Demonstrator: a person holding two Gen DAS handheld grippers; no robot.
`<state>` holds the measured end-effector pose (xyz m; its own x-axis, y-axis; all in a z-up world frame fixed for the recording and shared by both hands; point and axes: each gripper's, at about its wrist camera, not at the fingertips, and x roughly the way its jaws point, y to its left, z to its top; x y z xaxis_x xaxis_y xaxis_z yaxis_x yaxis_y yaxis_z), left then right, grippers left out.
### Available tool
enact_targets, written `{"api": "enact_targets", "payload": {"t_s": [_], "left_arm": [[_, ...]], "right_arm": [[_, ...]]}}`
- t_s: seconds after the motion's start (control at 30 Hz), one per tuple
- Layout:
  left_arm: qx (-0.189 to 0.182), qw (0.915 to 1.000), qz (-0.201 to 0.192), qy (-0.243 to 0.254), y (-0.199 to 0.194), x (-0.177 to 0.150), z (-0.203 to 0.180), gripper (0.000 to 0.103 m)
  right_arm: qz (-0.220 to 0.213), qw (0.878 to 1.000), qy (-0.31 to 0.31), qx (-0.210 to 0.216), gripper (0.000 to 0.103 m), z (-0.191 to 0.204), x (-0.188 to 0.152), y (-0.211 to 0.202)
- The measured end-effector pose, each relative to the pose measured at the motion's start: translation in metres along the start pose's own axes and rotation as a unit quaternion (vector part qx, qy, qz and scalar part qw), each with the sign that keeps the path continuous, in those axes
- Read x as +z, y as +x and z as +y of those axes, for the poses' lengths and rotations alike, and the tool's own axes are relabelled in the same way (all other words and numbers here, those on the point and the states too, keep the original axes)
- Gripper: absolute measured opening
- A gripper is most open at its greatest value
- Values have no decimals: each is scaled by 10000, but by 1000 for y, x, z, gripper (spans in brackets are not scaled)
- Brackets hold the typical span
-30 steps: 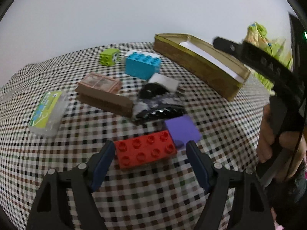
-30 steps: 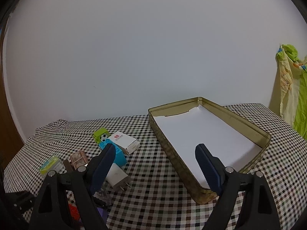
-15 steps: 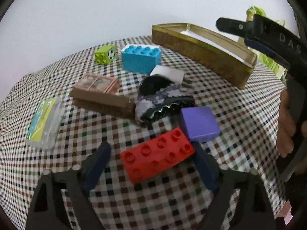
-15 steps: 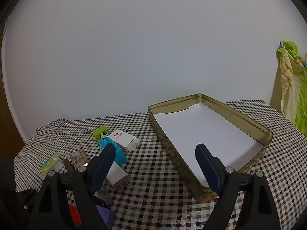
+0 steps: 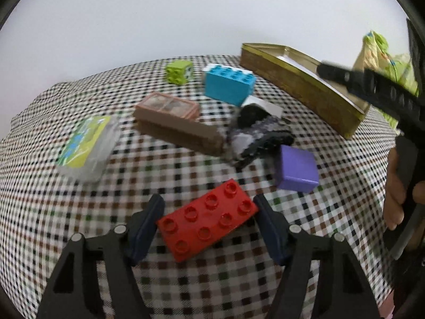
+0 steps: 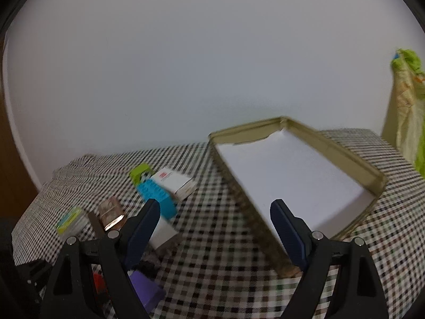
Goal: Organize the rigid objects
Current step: 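Grasp the red Lego brick with the left gripper while the right grasps the purple block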
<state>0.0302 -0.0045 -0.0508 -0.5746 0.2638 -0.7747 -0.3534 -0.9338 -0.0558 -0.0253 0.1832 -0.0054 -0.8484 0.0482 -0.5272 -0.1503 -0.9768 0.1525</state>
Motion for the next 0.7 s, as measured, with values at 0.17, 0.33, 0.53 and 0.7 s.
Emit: {"api": "enact_targets", "payload": {"t_s": [0.17, 0.33, 0.53, 0.7], "left_arm": [[100, 9997, -189, -124, -15, -1, 13, 69], [201, 9990, -370, -177, -32, -3, 26, 69], [179, 9986, -352, -344, -34, -5, 37, 69], [161, 9982, -376, -444, -37, -7, 40, 69]], "right_arm": [[458, 9940, -815, 566, 87, 26, -16, 5], [796, 9744, -1667, 1282, 87, 52, -39, -3], [1228, 9648, -1942, 1279, 79, 63, -52, 7], [1713, 9579, -1982, 1178, 54, 64, -58, 24]]}}
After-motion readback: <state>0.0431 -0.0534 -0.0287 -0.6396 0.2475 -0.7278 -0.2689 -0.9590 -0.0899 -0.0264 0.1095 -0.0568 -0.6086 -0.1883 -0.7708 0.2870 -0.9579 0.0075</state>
